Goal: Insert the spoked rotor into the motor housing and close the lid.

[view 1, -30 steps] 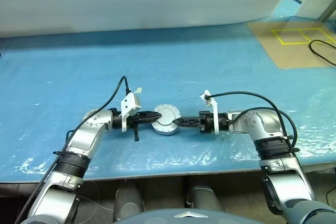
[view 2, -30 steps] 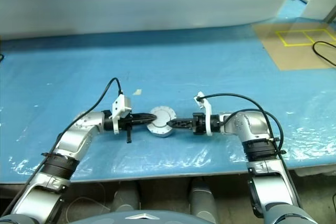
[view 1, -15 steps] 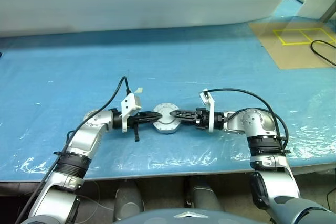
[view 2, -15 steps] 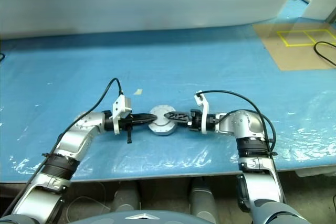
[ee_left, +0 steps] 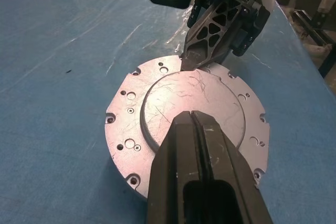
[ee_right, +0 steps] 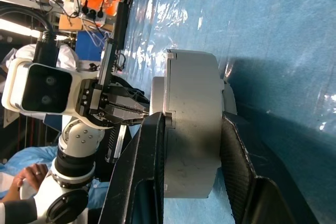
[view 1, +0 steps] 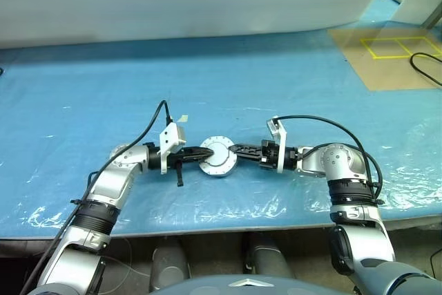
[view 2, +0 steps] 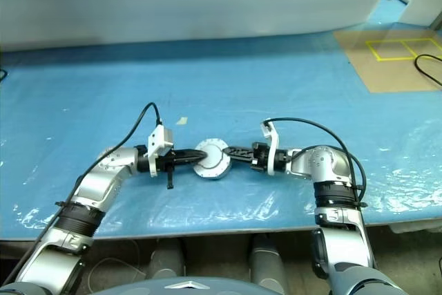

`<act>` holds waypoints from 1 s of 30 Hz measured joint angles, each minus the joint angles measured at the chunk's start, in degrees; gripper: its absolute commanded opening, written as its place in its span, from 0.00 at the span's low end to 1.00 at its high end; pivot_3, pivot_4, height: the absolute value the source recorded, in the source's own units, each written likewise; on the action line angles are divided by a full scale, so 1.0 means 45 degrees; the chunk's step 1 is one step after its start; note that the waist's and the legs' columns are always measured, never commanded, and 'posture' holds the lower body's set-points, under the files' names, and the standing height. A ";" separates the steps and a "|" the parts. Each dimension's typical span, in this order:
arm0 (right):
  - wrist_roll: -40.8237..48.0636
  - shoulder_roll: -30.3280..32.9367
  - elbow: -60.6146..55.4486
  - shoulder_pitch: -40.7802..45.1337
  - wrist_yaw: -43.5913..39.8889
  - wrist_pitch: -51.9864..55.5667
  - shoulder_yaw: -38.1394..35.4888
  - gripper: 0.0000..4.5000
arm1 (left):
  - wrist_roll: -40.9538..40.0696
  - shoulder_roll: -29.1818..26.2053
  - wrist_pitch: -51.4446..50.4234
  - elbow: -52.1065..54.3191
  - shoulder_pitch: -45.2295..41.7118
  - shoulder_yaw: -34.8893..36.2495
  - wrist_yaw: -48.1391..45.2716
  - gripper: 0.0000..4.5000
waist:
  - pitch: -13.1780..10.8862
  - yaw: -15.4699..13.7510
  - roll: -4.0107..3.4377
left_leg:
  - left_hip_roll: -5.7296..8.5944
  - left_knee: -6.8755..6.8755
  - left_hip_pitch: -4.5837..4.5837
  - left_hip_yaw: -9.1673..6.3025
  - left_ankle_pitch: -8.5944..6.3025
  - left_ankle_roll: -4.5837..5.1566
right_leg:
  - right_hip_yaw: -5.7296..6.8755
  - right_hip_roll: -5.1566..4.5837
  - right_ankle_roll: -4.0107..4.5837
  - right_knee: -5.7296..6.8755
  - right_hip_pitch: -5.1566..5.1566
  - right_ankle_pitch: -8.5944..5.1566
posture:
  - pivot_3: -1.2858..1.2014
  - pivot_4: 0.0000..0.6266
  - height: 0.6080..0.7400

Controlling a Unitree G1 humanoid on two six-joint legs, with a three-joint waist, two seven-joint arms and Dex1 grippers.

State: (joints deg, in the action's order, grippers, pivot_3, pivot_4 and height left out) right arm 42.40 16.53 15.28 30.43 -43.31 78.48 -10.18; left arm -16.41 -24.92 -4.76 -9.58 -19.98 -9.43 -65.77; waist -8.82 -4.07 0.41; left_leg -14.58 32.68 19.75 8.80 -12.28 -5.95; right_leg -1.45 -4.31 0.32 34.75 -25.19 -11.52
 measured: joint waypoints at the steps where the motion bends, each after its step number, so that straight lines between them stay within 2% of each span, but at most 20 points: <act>1: 0.0001 -0.0003 0.0000 0.0000 0.0003 0.0009 -0.0003 0.24 | 0.0000 0.0000 0.0000 0.0001 0.0002 0.0000 -0.0001 0.00 | 0.0000 0.0000 0.0000 | 0.0000 -0.0003 0.0000 0.0000 0.0000 0.0000 | 0.0001 0.0000 0.0000 -0.0001 -0.0001 0.0000 | 0.52 0.24 1.00; 6: 0.0006 -0.0030 -0.0001 -0.0002 0.0029 -0.0007 -0.0016 0.24 | -0.0209 0.0044 -0.0301 0.0009 0.0001 0.0104 0.0038 0.00 | -0.0001 0.0000 -0.0001 | 0.0000 -0.0004 -0.0001 0.0000 0.0000 0.0000 | 0.0001 0.0000 0.0000 -0.0001 -0.0002 0.0000 | 0.52 0.24 1.00; 13: 0.0097 -0.0312 0.0121 0.0009 0.0244 0.0026 -0.0300 0.24 | -0.2156 0.0669 -0.2749 0.0288 0.0016 0.1431 0.0951 0.00 | -0.0008 0.0025 -0.0008 | -0.0012 -0.0004 0.0038 0.0002 0.0001 -0.0001 | 0.0001 0.0013 0.0000 0.0002 -0.0041 0.0000 | 0.52 0.24 1.00; 21: 0.0577 -0.1206 0.0979 0.0314 0.1269 0.0317 -0.2277 0.24 | -0.4668 0.1046 -0.4939 0.1386 0.0977 0.3624 0.2349 0.00 | -0.0015 0.0008 -0.0015 | -0.0009 -0.0011 0.0064 0.0001 0.0000 -0.0002 | 0.0010 0.0012 0.0001 -0.0001 -0.0081 0.0001 | 0.52 0.24 1.00; 25: 0.0986 -0.1781 0.1009 0.0682 0.1857 0.0344 -0.3219 0.24 | -0.5795 0.1529 -0.5708 0.1587 0.1734 0.4671 0.3362 0.20 | -0.0016 0.0023 -0.0015 | -0.0010 -0.0017 0.0068 0.0004 0.0000 -0.0002 | 0.0013 0.0015 0.0000 -0.0004 -0.0083 0.0001 | 0.52 0.24 1.00; 30: 0.1310 -0.2307 0.1010 0.0761 0.2335 0.0343 -0.3683 0.24 | -0.6981 0.2927 -0.6220 0.2031 0.2513 0.5213 0.4614 0.56 | -0.0020 -0.0026 -0.0009 | -0.0016 -0.0017 0.0071 -0.0001 0.0000 -0.0002 | 0.0017 0.0007 0.0000 -0.0011 -0.0091 0.0001 | 0.52 0.24 1.00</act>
State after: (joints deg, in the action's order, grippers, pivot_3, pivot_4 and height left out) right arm 48.29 6.15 19.82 33.85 -32.80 80.03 -26.75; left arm -47.82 -11.75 -32.75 -0.44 -8.67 14.03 -45.01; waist -8.91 -4.18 0.37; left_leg -14.66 32.60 20.07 8.79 -12.28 -5.96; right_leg -1.38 -4.28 0.32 34.70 -25.60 -11.51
